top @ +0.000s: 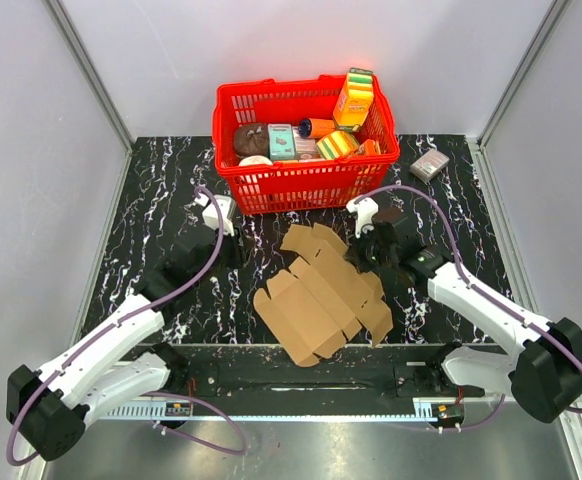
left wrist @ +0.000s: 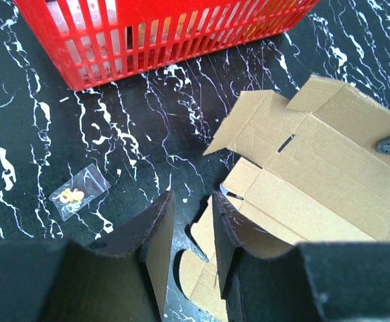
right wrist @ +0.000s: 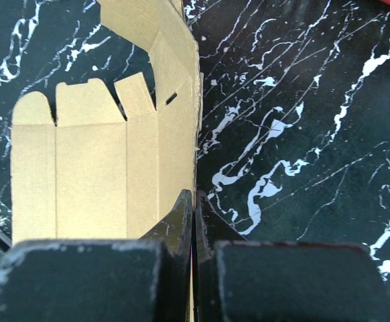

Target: Fold the paper box

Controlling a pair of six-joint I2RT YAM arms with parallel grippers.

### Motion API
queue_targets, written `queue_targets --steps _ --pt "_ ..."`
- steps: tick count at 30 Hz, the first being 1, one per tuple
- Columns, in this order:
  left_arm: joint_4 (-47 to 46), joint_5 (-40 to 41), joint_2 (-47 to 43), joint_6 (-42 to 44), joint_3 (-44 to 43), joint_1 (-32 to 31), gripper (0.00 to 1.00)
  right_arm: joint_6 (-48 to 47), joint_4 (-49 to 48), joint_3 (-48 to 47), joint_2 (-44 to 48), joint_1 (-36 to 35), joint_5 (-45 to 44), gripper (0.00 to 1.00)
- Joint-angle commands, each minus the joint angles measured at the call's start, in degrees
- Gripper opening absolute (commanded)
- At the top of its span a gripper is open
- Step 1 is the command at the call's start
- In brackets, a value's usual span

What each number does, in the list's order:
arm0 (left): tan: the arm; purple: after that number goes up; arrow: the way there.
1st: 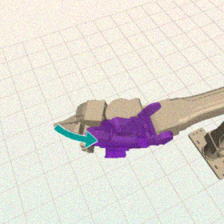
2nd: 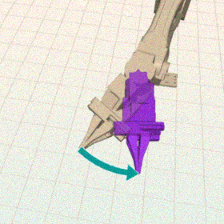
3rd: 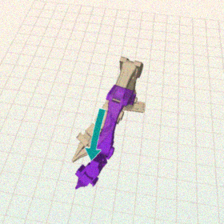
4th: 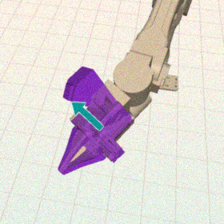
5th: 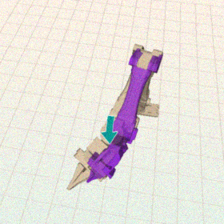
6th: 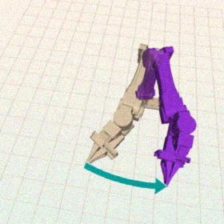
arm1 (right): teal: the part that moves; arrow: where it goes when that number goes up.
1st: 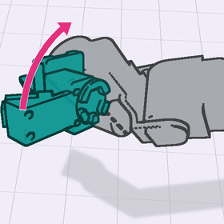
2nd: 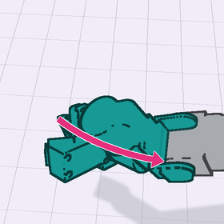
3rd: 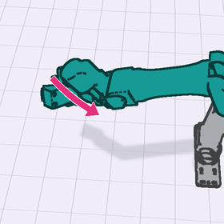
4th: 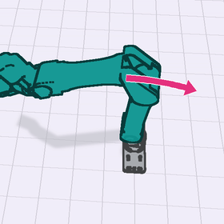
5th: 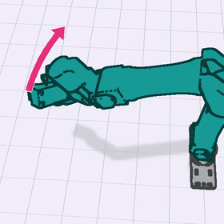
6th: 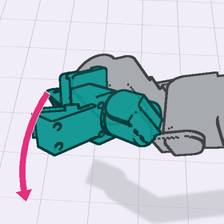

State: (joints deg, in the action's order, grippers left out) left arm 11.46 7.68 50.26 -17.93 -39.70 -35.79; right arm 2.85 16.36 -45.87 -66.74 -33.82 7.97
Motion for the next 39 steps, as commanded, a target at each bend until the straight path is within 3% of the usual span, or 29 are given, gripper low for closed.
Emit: queue_targets --steps 1,9,23,30,39 --pt "-4.96 -2.06 0.54 -0.34 1.99 0.46 0.34 -6.27 -1.59 0.6 0.91 -1.42 -3.66 0.0" --pt "-8.65 -2.41 0.45 -3.07 6.12 0.46 0.33 -9.18 -5.81 1.74 1.44 -3.09 -10.15 0.0" --pt "-11.29 -5.83 -2.62 -6.76 11.57 0.46 0.31 -11.82 -15.56 3.94 0.12 -6.52 -8.05 0.0" --pt "-15.32 -7.33 -5.87 -7.99 15.79 0.46 0.31 -17.87 -11.79 1.84 -2.87 -10.29 -11.56 0.0" --pt "-20.78 -11.72 -2.54 -8.87 16.5 0.46 0.32 -23.68 -10.82 1.04 -4.8 -17.59 -20.71 0.0"
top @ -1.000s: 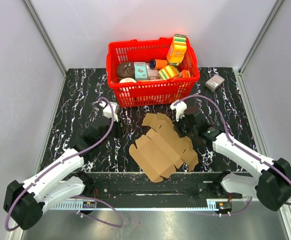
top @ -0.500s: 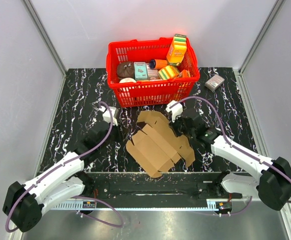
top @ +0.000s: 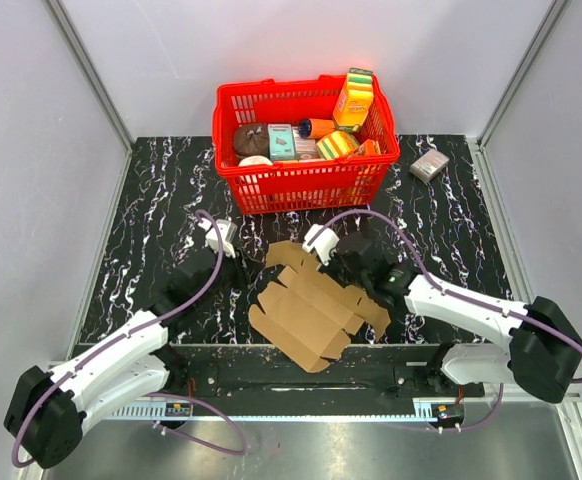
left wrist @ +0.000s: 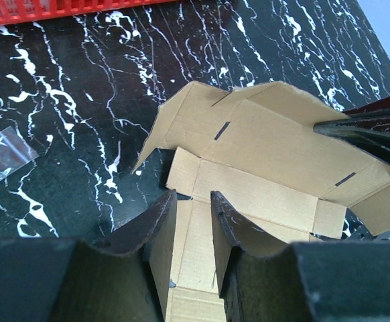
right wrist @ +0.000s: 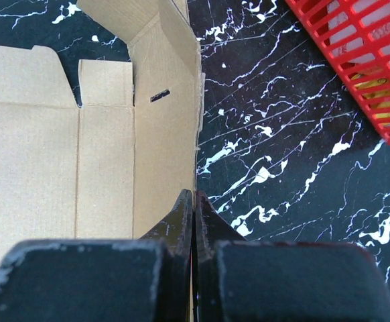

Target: Fold the paper box

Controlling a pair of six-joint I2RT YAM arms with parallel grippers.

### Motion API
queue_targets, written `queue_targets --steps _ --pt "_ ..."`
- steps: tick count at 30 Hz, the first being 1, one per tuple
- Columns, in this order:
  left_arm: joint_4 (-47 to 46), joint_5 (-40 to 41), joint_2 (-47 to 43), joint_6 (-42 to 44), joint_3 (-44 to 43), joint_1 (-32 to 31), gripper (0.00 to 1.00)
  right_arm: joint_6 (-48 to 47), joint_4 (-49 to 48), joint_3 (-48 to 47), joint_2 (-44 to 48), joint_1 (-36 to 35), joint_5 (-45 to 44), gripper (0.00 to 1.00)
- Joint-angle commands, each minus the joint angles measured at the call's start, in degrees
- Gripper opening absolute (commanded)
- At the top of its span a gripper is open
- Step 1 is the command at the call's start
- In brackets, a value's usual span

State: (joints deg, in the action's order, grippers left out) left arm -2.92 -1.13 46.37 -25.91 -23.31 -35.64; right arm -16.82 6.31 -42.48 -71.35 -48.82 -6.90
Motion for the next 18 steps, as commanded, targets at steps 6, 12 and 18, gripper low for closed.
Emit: queue_targets --steps 6,12,18 --pt "-9.65 -5.11 3.99 -2.21 1.77 0.31 0.32 -4.8 -1.91 -1.82 1.91 -4.62 -6.91 0.0" --pt "-13.43 -6.17 5.13 -3.71 4.23 0.31 0.32 -7.09 -0.6 -1.55 4.2 -5.06 -3.48 0.0" --pt "-18.34 -8.62 8.12 -5.55 6.08 0.31 0.32 -6.3 0.29 -1.47 4.2 -5.41 -3.21 0.0"
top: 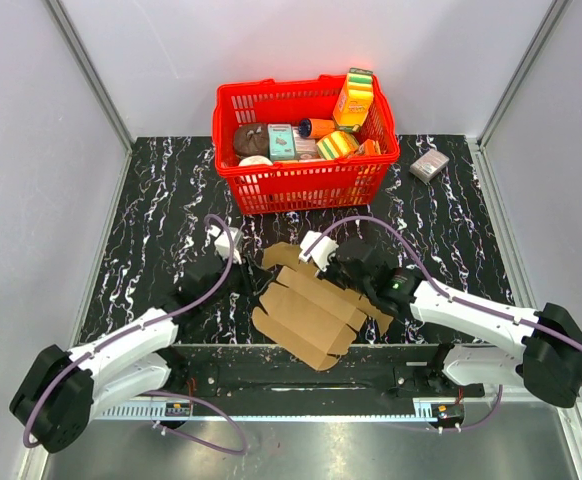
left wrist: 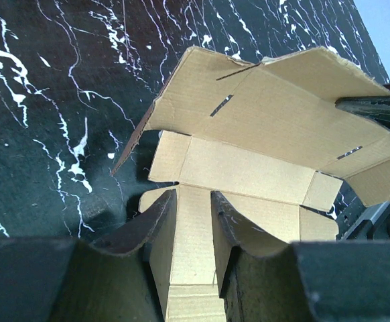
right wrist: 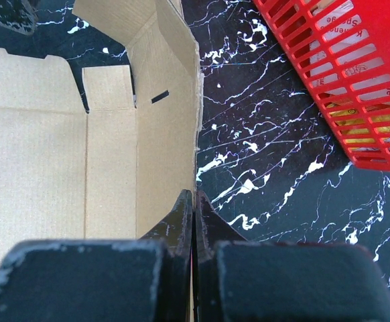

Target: Fold the paper box

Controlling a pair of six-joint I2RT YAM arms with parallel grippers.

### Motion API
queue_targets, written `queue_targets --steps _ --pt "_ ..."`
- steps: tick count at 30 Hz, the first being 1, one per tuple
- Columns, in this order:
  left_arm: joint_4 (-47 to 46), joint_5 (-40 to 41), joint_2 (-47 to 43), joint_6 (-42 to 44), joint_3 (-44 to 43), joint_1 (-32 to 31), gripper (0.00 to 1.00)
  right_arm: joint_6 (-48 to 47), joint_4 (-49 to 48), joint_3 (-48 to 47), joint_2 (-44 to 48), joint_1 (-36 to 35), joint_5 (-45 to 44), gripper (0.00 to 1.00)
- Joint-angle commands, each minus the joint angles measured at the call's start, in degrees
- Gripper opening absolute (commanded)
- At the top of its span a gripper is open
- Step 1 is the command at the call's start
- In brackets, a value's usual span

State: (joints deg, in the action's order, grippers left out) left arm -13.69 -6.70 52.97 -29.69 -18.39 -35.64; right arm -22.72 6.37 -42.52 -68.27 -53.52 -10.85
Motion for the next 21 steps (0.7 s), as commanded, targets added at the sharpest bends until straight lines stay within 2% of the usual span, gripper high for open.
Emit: queue_targets --steps 1,3,4,7,8,9,15,21 --pt "-8.79 -3.4 2.65 -2.03 1.34 0.31 0.31 -0.22 0.48 -1.51 0.86 -0.8 0.83 0.0" --pt "-9.07 -3.06 3.97 -2.21 1.34 0.31 0.31 0.22 0.57 -1.77 0.68 -0.97 0.83 0.0" --pt "-8.81 -1.93 4.33 -2.47 1.17 0.31 0.27 0.48 0.57 -1.86 0.42 -1.06 0.83 0.0" --pt "-8.37 0.97 5.82 -2.04 0.47 0.31 0.12 1.1 0.4 -2.04 0.33 -1.24 1.45 0.0" --pt "-8.19 1.42 6.35 -1.77 0.2 0.31 0.03 1.19 0.31 -2.04 0.33 -1.33 1.45 0.0" --pt "-8.19 1.69 7.57 -1.51 0.03 0.31 0.01 1.27 0.22 -2.04 0.24 -1.33 1.45 0.0" --pt "-10.65 1.69 12.67 -0.37 -1.38 0.31 0.0 1.98 0.4 -2.04 -0.11 -1.85 1.53 0.0" --pt "-11.71 5.03 16.36 1.39 -3.4 0.31 0.0 2.5 0.66 -1.69 0.24 -2.21 1.8 0.0"
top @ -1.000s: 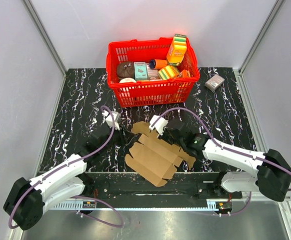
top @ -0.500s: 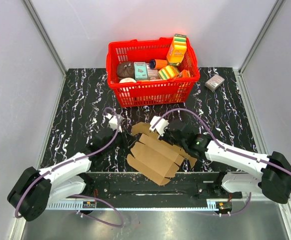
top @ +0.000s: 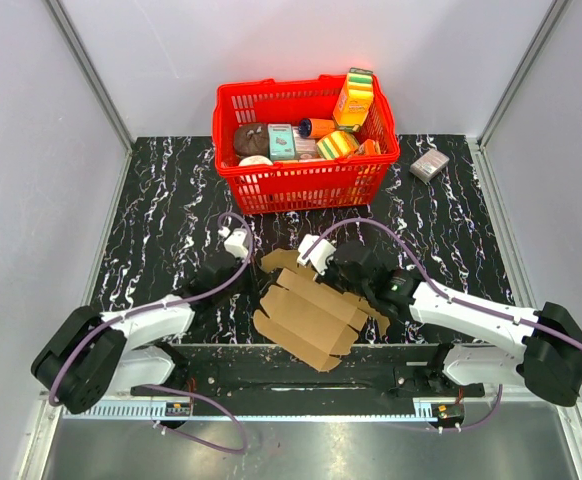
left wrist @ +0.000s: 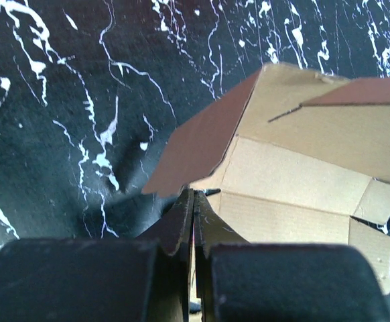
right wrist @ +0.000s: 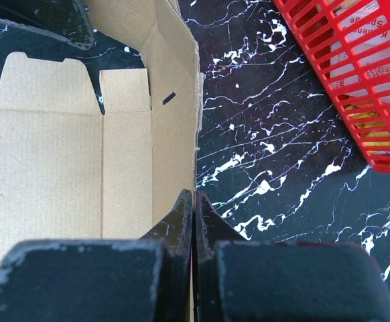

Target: Fold the paper box

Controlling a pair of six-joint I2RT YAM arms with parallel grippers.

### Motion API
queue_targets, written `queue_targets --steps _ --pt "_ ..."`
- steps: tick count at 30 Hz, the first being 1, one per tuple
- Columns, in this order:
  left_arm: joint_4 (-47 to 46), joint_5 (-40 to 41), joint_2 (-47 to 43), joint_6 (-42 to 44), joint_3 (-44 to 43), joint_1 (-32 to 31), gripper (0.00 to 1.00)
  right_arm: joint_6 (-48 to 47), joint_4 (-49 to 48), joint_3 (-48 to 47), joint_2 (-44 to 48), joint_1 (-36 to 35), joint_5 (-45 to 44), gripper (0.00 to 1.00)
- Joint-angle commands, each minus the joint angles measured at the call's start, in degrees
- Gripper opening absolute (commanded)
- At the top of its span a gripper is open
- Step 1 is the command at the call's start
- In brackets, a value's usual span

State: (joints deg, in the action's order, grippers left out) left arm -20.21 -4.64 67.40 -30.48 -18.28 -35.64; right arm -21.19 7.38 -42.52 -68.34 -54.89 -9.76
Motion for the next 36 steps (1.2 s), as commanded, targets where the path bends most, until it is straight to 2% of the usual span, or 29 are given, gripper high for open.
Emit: queue_targets --steps 1,12,27,36 --pt "-5.02 3.06 2.65 2.7 -4.82 0.31 0.0 0.98 -0.17 -1.69 0.22 -0.92 0.71 0.0" --pt "-2.65 4.47 9.77 4.55 -9.49 0.31 0.0 0.45 0.62 -1.34 2.15 -1.53 1.5 0.0" --pt "2.89 2.62 12.76 1.92 -11.42 0.22 0.0 0.45 -0.08 -0.98 2.51 -1.71 1.32 0.0" --pt "2.89 0.17 13.29 1.65 -10.81 -0.04 0.0 -0.25 -0.61 -0.81 1.45 -1.71 0.88 0.0"
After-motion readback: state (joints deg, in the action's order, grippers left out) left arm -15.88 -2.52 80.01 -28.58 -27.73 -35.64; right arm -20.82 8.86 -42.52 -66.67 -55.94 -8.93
